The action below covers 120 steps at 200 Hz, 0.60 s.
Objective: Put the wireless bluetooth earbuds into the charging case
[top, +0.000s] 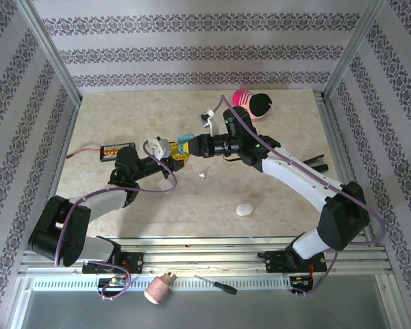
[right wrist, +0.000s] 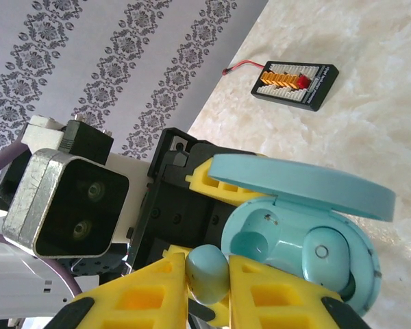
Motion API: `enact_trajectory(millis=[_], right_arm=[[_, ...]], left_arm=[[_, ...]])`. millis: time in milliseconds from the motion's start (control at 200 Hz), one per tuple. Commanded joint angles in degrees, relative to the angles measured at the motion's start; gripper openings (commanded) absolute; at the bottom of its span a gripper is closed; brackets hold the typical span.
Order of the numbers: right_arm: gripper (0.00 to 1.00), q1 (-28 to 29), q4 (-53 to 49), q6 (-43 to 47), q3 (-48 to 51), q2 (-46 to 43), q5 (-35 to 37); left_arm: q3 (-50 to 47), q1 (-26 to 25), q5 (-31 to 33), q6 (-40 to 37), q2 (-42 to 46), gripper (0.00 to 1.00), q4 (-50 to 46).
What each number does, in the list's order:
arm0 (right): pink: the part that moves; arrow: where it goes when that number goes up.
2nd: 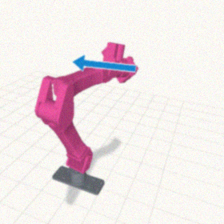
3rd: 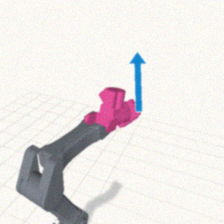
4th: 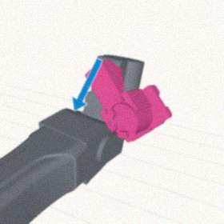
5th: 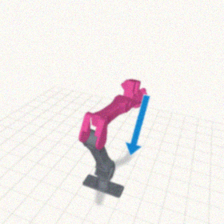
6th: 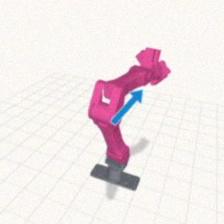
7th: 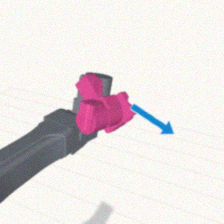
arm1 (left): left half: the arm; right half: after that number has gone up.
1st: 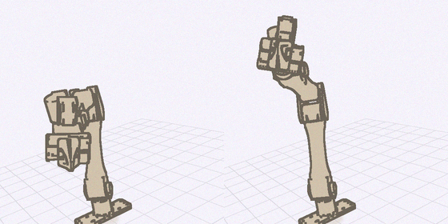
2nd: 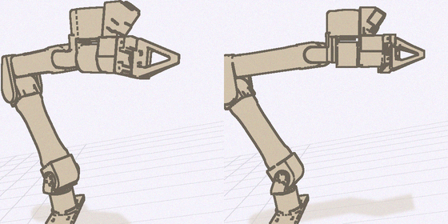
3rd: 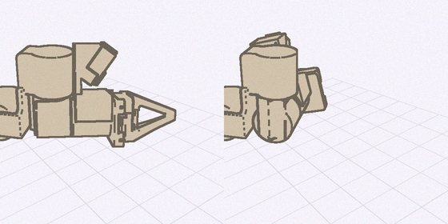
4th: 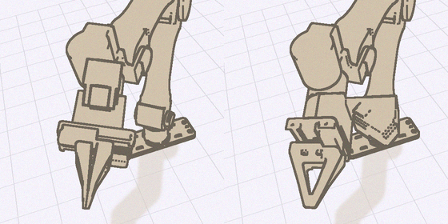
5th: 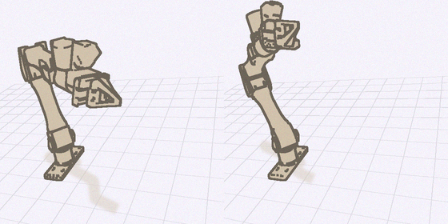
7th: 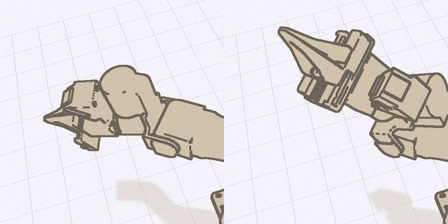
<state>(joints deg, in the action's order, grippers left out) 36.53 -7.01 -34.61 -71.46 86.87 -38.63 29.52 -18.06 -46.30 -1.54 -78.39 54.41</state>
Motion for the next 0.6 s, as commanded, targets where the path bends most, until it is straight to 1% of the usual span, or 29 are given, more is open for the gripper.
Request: enact_trajectory(millis=[0,220,595], right_arm=[[0.18,0.9,0.6,0.0,-2.1,0.8,0.0],[0.18,1.7,-1.9,1.1,-2.9,1.7,2.5],[0.18,1.8,-2.2,0.4,-2.6,0.7,7.0]], left_arm=[[0.9,-1.1,-0.6,-1.4,-0.1,0.25,0.4],[0.9,-1.1,-0.4,-2.1,0.3,0.25,-0.4],[-0.1,-1.1,0.2,-2.7,1.0,0.25,-0.5]])
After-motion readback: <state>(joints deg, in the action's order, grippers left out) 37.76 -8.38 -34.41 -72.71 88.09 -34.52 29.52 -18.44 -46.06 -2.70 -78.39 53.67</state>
